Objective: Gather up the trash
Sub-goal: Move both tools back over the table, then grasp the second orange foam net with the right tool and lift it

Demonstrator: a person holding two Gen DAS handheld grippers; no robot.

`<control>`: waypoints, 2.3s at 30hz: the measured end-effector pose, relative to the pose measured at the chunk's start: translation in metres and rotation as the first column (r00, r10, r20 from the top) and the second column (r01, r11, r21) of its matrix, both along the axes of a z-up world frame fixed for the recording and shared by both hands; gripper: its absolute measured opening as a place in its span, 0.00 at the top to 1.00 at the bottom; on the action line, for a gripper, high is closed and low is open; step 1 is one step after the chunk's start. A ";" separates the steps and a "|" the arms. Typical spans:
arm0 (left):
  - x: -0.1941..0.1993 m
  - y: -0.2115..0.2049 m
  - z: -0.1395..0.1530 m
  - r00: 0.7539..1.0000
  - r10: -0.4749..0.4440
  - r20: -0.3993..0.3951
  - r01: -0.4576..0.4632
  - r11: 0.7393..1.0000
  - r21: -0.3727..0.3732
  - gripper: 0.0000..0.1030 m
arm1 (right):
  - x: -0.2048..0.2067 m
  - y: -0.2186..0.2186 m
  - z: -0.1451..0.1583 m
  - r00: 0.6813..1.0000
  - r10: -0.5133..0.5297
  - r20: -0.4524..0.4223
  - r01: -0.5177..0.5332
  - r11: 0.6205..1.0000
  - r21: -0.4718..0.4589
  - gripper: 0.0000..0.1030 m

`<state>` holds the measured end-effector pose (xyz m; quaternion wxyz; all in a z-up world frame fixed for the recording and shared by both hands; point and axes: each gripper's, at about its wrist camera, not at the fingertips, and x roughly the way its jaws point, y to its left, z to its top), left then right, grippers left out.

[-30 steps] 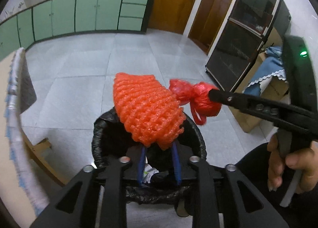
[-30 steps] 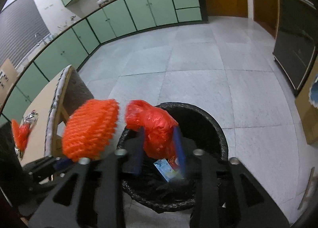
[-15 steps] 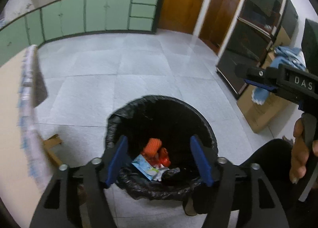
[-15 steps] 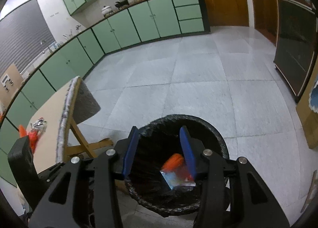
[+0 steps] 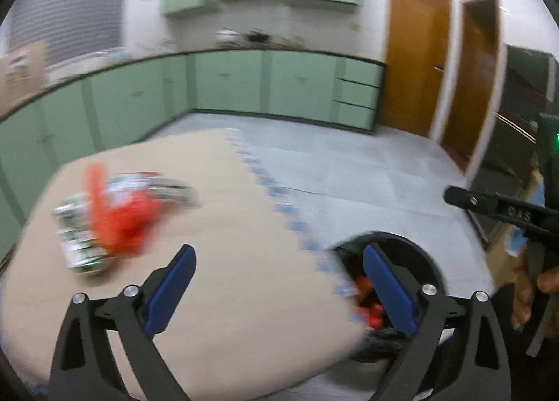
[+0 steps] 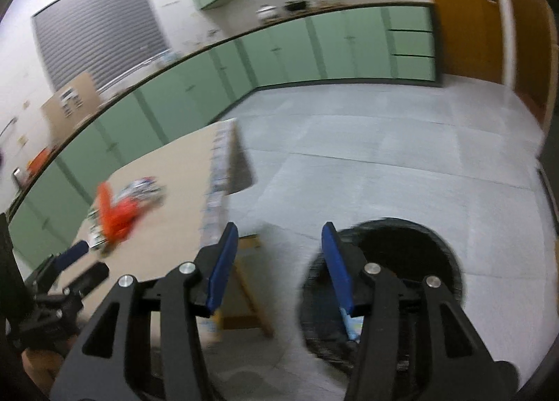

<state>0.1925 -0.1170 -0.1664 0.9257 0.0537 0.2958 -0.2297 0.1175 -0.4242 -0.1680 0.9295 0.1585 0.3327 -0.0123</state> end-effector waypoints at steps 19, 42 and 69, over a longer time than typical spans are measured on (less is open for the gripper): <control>0.028 0.181 -0.012 0.941 0.331 0.071 -0.333 0.943 0.022 0.06 | 0.116 0.231 0.006 0.892 0.449 0.047 -0.449 0.893 0.001 0.56; 0.055 0.223 -0.042 0.946 0.324 0.021 -0.323 0.946 -0.021 0.06 | 0.180 0.298 -0.049 0.862 0.503 -0.059 -0.502 0.864 0.034 0.95; 0.084 0.143 -0.061 0.958 0.285 -0.022 -0.286 0.957 -0.041 0.07 | 0.129 0.171 -0.019 0.944 0.328 0.035 -0.329 0.944 0.007 1.00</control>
